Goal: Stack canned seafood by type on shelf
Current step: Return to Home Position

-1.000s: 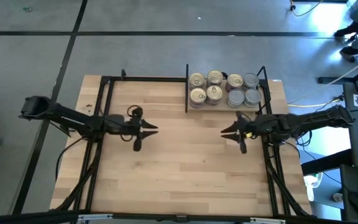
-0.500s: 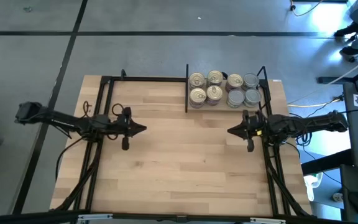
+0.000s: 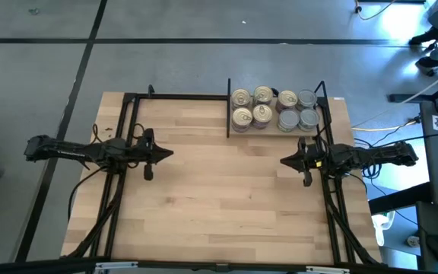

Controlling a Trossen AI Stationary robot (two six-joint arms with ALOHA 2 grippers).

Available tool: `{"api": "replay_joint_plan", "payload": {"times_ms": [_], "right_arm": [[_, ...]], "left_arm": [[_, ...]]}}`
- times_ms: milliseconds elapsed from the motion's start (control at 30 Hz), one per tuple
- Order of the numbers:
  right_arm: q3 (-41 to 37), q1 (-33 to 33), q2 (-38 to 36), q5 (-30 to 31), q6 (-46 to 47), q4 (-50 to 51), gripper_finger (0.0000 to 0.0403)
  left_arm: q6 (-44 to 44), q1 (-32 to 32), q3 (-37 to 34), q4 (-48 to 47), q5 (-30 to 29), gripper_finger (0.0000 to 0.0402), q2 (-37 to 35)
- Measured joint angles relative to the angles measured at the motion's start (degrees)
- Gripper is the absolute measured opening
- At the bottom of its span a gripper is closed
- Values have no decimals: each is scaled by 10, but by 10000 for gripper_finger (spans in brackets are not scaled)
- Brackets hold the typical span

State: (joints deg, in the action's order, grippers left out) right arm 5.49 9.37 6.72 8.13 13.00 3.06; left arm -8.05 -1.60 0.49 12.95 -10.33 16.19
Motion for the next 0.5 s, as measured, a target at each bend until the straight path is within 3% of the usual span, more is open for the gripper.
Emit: {"api": "replay_joint_plan", "payload": {"times_ms": [267, 500], "right_arm": [[-32, 0, -59, 43, -34, -23, 21], [-48, 0, -61, 48, -79, -65, 21]], "left_arm": [[1, 2, 0, -63, 0, 2, -73], [9, 3, 1, -107, 1, 2, -142]]}}
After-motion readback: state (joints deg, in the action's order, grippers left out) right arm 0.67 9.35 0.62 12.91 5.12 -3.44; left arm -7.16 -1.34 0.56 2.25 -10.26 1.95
